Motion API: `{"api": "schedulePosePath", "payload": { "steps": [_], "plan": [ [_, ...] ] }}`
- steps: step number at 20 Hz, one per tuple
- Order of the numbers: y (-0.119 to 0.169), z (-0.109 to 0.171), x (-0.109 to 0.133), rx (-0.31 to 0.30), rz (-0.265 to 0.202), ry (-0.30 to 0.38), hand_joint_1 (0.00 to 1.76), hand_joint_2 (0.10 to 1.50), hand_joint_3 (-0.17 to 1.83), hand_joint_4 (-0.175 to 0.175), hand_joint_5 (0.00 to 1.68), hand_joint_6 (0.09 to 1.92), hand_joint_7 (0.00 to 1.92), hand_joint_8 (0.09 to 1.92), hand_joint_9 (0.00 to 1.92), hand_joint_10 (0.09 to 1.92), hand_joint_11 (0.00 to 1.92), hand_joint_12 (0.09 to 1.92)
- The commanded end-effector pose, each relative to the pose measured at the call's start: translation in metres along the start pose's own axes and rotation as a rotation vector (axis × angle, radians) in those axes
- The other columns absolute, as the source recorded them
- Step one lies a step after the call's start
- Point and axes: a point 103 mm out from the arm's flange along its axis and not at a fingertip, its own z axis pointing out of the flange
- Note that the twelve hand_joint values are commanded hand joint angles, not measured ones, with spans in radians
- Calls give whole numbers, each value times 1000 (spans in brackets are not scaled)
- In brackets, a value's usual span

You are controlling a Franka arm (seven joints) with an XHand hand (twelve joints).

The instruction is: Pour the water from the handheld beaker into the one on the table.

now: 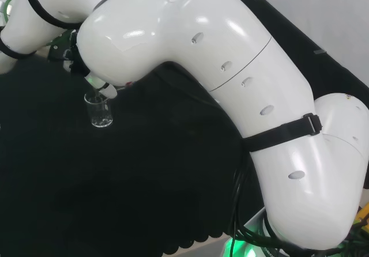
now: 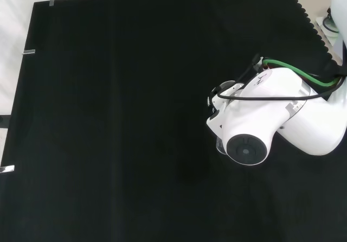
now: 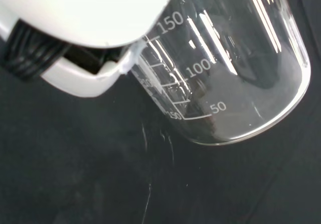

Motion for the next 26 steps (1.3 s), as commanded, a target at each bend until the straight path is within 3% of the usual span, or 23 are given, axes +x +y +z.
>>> {"api": "schedulePosePath", "payload": {
  "steps": [1,26],
  "plan": [
    [-1,-7,0,0,10,-10,1436,582,666,-175,1375,439,1378,534,1590,87,1381,622],
    [-3,-7,-3,8,17,-21,1436,582,668,-175,1376,439,1378,534,1590,87,1386,617]
  ]
}}
